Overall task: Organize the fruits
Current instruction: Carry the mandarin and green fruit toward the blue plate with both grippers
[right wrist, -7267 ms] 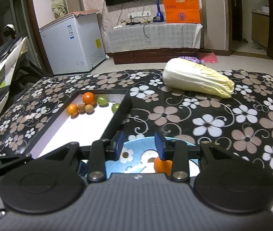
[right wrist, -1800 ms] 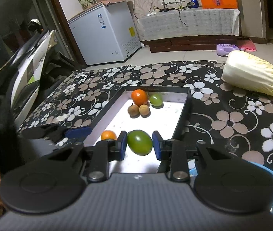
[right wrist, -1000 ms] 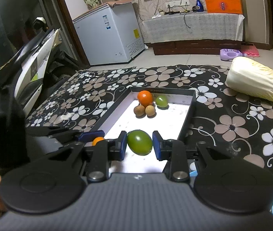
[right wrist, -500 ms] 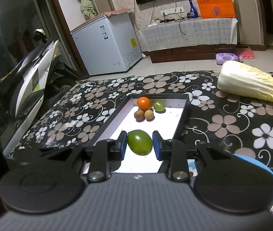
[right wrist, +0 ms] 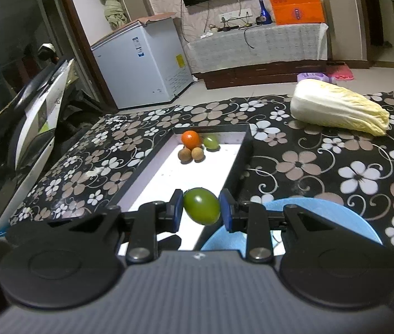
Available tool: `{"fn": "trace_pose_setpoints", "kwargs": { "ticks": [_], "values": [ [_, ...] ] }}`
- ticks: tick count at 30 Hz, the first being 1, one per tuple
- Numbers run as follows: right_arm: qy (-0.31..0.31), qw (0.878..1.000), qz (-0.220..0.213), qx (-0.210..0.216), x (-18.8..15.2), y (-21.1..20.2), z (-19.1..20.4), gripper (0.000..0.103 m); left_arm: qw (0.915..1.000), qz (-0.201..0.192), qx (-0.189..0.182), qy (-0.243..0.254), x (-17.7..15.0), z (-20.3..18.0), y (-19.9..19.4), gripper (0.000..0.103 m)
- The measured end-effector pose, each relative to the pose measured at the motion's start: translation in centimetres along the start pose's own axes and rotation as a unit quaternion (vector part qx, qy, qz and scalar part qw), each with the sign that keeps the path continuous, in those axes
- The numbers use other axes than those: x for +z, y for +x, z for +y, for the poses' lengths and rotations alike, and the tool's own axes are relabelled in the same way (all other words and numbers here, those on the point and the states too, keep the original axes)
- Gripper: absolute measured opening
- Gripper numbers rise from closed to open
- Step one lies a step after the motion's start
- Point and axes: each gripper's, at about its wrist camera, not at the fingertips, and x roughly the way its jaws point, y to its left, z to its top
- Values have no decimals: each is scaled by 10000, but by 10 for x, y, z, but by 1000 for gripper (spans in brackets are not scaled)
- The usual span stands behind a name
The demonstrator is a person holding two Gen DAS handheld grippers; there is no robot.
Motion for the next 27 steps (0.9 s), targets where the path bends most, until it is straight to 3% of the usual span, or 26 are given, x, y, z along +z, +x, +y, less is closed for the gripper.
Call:
{"fn": "trace_pose_setpoints", "kwargs": {
  "ticks": [27],
  "values": [
    [146, 9995, -55, -289, -10, -24, -23, 32, 9985, -181, -494, 140, -2, -28, -2, 38]
  ]
}}
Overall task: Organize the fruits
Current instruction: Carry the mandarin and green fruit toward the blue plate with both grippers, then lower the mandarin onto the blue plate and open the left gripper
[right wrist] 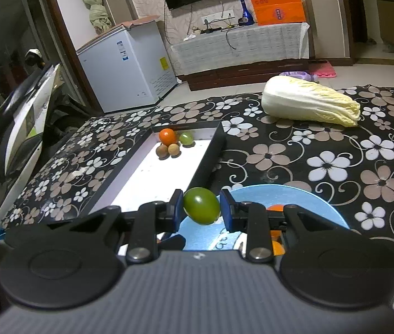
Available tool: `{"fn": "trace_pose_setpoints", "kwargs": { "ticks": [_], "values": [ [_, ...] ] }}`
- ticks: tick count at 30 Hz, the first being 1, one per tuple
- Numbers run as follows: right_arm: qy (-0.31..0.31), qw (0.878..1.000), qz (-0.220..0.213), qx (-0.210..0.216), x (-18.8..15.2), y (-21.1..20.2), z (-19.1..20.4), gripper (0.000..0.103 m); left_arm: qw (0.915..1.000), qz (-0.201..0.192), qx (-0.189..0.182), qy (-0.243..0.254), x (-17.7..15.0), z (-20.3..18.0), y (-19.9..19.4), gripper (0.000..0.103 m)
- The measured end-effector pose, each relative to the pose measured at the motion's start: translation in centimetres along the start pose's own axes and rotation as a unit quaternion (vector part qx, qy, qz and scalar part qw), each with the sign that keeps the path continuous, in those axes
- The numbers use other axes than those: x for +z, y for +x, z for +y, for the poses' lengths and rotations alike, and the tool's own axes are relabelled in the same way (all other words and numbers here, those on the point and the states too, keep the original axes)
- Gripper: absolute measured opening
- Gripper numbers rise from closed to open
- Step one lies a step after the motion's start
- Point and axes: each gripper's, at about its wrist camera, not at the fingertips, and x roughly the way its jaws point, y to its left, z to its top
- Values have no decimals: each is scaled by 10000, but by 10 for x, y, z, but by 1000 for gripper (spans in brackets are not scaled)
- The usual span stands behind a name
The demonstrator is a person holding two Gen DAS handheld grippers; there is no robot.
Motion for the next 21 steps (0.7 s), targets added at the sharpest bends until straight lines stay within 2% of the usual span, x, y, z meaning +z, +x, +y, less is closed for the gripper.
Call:
{"fn": "trace_pose_setpoints", "kwargs": {
  "ticks": [21],
  "values": [
    [112, 9996, -1, -263, -4, -13, -25, 32, 9988, -74, -454, 164, 2, -30, 14, 38]
  ]
}}
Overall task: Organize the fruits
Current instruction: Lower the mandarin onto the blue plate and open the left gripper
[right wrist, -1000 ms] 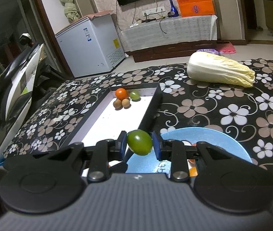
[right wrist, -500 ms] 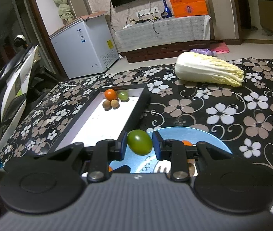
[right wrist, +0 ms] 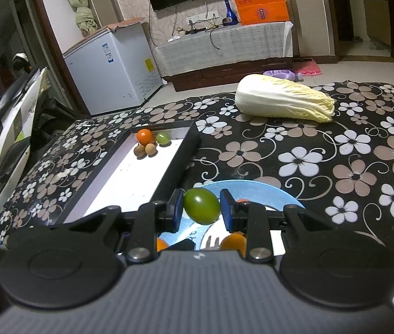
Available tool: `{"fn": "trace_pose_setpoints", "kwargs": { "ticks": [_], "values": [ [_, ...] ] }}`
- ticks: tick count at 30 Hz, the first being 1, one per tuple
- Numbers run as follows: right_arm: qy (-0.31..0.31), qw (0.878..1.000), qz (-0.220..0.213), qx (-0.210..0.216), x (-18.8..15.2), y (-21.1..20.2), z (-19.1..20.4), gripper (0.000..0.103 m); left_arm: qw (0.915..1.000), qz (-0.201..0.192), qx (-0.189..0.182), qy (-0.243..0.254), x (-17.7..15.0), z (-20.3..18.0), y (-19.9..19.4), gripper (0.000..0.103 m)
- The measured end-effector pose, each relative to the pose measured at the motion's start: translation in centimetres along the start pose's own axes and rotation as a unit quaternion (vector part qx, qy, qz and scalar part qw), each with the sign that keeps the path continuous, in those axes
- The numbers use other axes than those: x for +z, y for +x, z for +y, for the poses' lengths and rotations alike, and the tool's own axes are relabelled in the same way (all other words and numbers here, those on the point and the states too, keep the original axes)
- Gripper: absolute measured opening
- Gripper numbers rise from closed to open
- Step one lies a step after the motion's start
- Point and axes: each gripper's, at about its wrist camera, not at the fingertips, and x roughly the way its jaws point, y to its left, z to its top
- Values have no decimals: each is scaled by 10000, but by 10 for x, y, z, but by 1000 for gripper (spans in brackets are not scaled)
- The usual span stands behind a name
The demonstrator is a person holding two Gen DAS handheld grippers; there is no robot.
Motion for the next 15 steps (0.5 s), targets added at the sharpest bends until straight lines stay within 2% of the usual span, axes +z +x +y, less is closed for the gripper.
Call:
{"fn": "trace_pose_setpoints", "kwargs": {
  "ticks": [15],
  "values": [
    [-13, 9998, 108, -150, -4, 1, -10, 32, 9987, -148, -432, 216, -3, -18, 4, 38]
  ]
}}
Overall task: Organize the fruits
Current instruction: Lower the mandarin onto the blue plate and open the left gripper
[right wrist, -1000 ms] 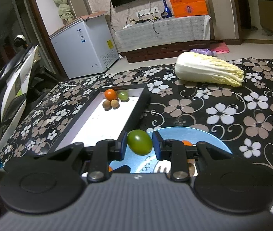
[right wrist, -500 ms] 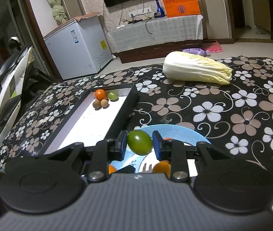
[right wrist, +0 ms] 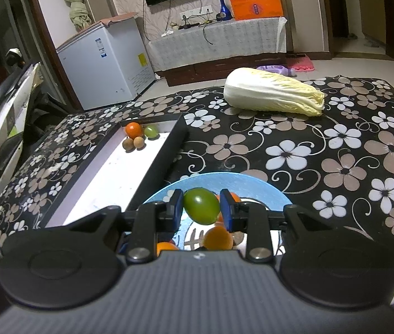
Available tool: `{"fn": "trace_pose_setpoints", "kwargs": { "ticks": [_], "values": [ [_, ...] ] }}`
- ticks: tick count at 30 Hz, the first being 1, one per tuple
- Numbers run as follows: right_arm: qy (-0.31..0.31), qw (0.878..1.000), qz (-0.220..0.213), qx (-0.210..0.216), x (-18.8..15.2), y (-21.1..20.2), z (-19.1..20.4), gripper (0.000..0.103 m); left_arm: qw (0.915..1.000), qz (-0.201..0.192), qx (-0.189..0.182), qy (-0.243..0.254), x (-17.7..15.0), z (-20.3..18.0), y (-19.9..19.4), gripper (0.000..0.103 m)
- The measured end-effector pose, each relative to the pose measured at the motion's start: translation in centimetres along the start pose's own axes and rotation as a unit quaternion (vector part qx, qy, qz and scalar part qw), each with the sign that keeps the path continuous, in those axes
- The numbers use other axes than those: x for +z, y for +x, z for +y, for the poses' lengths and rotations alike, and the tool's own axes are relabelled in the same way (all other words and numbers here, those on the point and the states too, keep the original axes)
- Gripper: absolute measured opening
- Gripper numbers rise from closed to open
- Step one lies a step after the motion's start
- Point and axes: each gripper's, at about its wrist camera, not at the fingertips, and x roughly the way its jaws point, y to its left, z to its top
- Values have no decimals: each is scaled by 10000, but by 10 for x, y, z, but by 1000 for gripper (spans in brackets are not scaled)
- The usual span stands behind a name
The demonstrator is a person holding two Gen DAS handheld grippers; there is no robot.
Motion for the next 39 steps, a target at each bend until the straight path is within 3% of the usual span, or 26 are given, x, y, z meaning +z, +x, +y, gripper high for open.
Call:
{"fn": "trace_pose_setpoints", "kwargs": {
  "ticks": [39],
  "values": [
    [-71, 9999, 62, -34, -2, 3, -3, 32, 9999, -86, -73, 67, 0, -6, 11, 38]
  ]
}}
